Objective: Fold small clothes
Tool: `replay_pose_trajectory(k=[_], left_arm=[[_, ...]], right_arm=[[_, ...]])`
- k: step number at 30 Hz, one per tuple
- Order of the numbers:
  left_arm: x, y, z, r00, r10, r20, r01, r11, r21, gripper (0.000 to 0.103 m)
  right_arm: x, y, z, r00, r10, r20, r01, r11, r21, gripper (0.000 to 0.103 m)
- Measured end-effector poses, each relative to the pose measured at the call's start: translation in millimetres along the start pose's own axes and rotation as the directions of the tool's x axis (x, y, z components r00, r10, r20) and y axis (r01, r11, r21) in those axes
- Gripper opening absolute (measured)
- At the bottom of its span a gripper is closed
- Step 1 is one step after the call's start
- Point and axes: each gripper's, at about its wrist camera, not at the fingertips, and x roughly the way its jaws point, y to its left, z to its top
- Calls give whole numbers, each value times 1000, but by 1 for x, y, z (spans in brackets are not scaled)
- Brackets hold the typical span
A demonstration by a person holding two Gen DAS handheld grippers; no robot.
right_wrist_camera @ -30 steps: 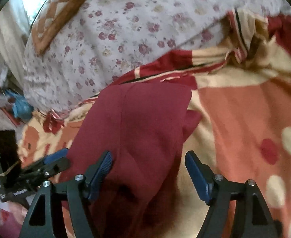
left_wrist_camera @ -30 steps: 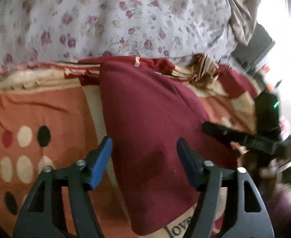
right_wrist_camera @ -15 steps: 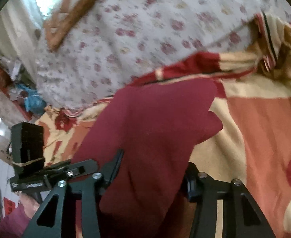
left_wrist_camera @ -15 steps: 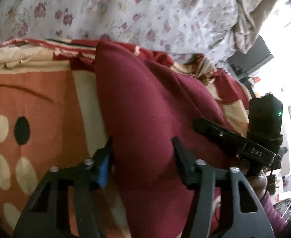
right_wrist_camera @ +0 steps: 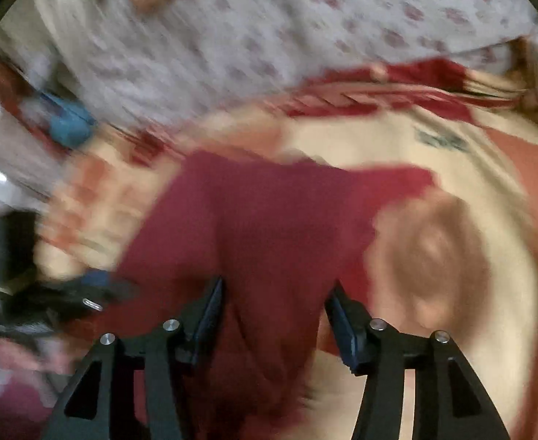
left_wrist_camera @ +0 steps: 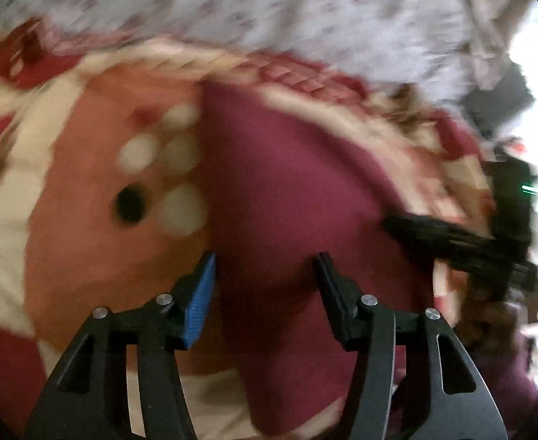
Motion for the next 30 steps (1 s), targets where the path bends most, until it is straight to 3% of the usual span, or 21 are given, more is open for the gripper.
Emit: replay_pose_trajectory(k=[1, 5, 7, 10, 12, 15, 23, 25, 27, 30], left_arm=[[-3, 6, -5, 1000, -5, 24, 6, 1000, -27, 69], [-25, -5, -9, 994, 23, 110, -22, 1000, -18, 69], [-32, -12, -10, 987, 57, 152, -57, 998, 0, 69], [-33, -25, -13, 966, 147, 212, -153, 988, 12, 69], [-35, -27, -20, 959, 165, 230, -172, 985, 10, 69], [-36, -32, -25, 954, 172, 246, -181, 983, 13, 69], [-57, -55, -36, 902, 245, 354, -282, 958, 56, 69], [-61, -59, -37, 894, 256, 367, -297, 953, 57, 69], [-63, -63, -39, 884, 274, 379, -319, 946, 60, 70], [-65, -69, -43, 865, 313, 392, -363, 930, 59, 70]], right_arm=[[-6, 3, -5, 1000, 12, 18, -12, 1000, -8, 53], [-47, 32, -11, 990, -48, 133, 64, 991, -118, 53], [-65, 54, -16, 984, -18, 177, 56, 975, -213, 53], [-58, 80, -28, 988, 49, 149, 1, 946, -323, 53], [-35, 80, -38, 994, -21, 109, 58, 936, -348, 53], [4, 66, -52, 994, -96, 54, 109, 941, -320, 53], [-40, 72, -60, 985, -53, 164, 94, 962, -255, 54], [-57, 73, -63, 975, -72, 209, 120, 966, -229, 60], [-71, 73, -63, 956, -107, 275, 161, 970, -183, 74], [-87, 71, -65, 936, -132, 327, 184, 974, -131, 79]])
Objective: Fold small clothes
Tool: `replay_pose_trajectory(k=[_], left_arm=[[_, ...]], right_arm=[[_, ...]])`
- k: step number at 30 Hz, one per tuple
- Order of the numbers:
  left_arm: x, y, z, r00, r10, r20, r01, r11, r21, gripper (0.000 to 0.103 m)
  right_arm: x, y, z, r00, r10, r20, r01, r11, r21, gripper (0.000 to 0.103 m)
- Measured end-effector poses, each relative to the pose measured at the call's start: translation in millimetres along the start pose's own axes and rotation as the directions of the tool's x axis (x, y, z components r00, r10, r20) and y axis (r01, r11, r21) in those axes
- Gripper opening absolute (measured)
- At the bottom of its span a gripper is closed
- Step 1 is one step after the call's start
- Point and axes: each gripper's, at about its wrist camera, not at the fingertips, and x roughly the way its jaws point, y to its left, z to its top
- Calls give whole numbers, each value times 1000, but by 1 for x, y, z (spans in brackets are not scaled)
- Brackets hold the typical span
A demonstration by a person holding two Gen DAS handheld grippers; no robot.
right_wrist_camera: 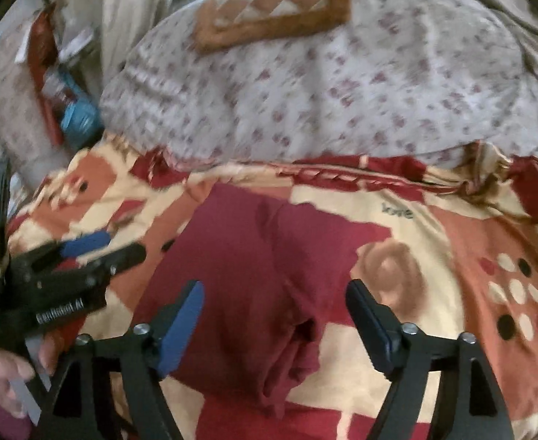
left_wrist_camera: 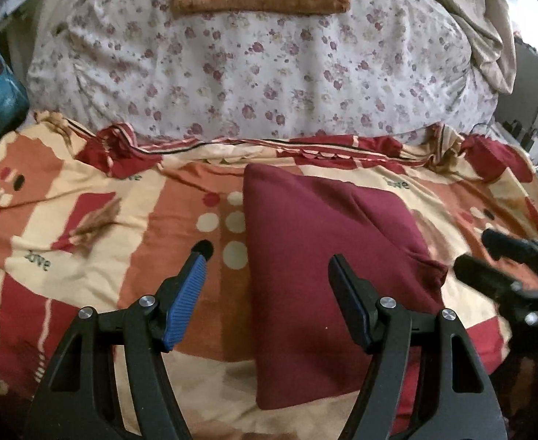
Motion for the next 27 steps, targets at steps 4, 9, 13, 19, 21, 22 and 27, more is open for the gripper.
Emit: replay_pose_trajectory(k=[4, 9, 13, 19, 21, 22, 27], left_arm=[[-2, 0, -2, 1000, 6, 9, -6, 1000, -14, 70], [-6, 1, -4, 1000, 15, 23, -14, 1000, -14, 70], [-8, 2, -4, 999, 28, 31, -27, 1000, -11, 70], [-4, 7, -3, 999, 29, 26, -28, 999, -29, 70], [-2, 8, -3, 999, 30, 24, -29, 999, -31, 70], [-1, 9, -4, 999, 31, 22, -30, 999, -34, 70], [3, 10, -4, 999, 36, 20, -35, 999, -39, 70]], right_arm=[[-4, 4, 0, 1000, -29, 11, 29, 1000, -3, 79], [-5, 6, -4, 999, -47, 25, 47, 999, -4, 82], [-3, 7, -4, 1000, -23, 14, 23, 1000, 12, 88], [3, 13, -1, 998, -64, 8, 64, 998, 4, 90], [7, 13, -1, 997, -81, -4, 81, 997, 6, 90], [8, 13, 0, 996, -87, -9, 87, 996, 7, 90], [14, 10, -1, 996, -85, -25, 86, 996, 29, 90]])
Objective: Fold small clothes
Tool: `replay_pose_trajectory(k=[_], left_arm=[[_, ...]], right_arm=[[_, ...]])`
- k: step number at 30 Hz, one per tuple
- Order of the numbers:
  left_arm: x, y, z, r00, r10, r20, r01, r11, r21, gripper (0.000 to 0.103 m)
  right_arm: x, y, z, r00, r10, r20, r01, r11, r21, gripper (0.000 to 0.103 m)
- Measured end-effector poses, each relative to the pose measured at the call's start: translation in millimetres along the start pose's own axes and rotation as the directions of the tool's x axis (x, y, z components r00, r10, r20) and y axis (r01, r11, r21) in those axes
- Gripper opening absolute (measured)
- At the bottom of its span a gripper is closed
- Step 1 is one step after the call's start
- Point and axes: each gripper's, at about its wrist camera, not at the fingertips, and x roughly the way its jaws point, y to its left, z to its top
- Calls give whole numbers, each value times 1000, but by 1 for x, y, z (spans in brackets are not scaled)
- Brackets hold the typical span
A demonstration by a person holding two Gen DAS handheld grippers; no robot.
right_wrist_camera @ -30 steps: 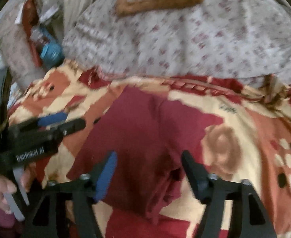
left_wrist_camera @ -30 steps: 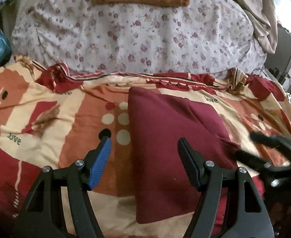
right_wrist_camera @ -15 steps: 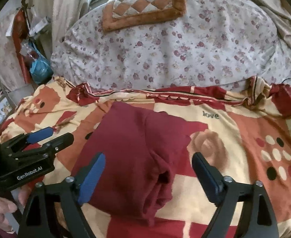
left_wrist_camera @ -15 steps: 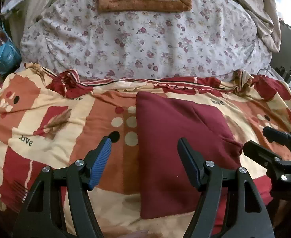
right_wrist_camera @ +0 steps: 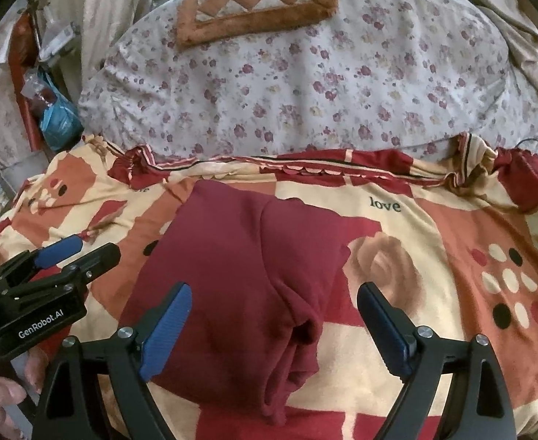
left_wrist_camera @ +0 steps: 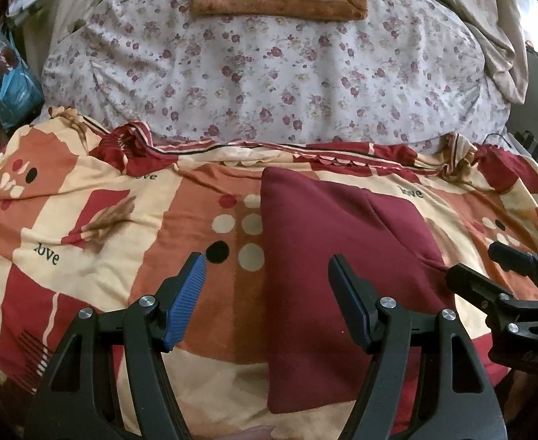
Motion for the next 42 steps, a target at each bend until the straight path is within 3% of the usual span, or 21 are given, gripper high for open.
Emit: replay_pose_trajectory(k=[42], left_arm=[[36, 2, 0, 998, -4, -69, 2, 1000, -19, 70]], right_arm=[[39, -9, 6, 996, -35, -85, 39, 998, 56, 90]])
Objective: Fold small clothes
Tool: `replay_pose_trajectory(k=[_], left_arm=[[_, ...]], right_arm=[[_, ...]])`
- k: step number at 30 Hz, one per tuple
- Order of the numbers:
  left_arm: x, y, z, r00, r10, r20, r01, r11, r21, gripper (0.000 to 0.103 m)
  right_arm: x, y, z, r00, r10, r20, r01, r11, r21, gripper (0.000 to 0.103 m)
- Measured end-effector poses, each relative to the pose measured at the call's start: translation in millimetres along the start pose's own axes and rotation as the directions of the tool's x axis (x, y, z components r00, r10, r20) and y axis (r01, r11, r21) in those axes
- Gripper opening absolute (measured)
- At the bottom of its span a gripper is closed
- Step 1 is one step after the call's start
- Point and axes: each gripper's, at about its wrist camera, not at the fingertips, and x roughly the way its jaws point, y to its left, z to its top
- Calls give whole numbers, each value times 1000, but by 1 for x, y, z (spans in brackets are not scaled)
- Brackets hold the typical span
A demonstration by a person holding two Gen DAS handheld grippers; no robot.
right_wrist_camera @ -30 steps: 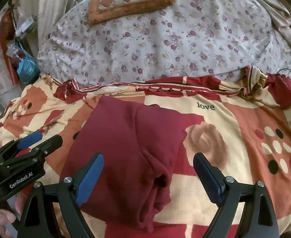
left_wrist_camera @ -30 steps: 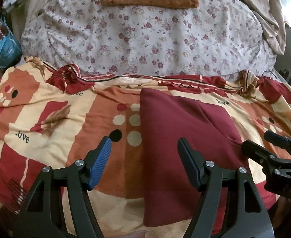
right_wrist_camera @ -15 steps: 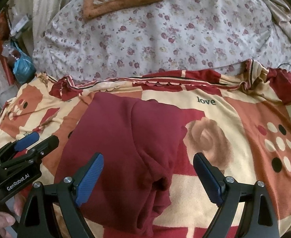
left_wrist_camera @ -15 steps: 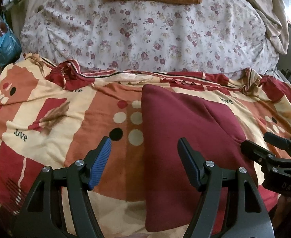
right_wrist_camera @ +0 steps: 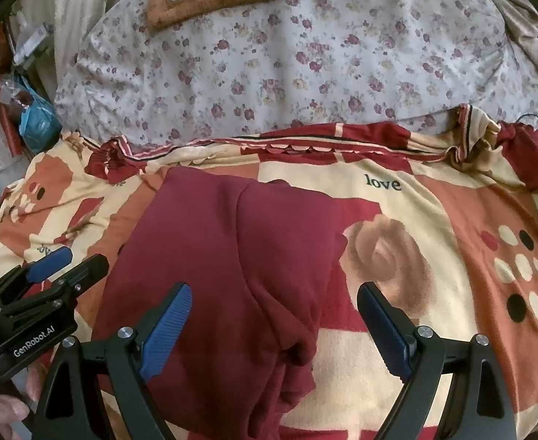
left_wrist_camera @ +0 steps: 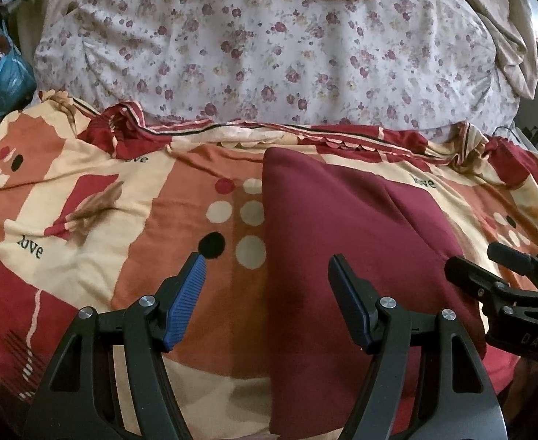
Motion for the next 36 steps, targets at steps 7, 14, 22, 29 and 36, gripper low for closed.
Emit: replay_pose_trajectory(k=[7, 14, 22, 29, 36], left_arm=[[4, -2, 1, 1000, -1, -7, 1, 1000, 3, 70], [7, 1, 1, 1000, -5, -17, 5, 1000, -6, 70], [9, 1, 0, 1000, -5, -22, 5, 1000, -2, 70], [12, -1, 0, 1000, -5, -26, 5, 1000, 7, 70], [10, -2, 1, 1000, 1, -15, 0, 1000, 17, 70]], right_arm=[[6, 1, 0, 1000, -7, -15, 7, 1000, -4, 90], [8, 0, 3, 1000, -6, -20, 6, 1000, 1, 90], [13, 0, 2, 999, -2, -33, 2, 1000, 0, 90], [14, 0, 2, 999, -11, -33, 11, 1000, 0, 90], [14, 0, 3, 999, -20, -32, 20, 1000, -10, 90]])
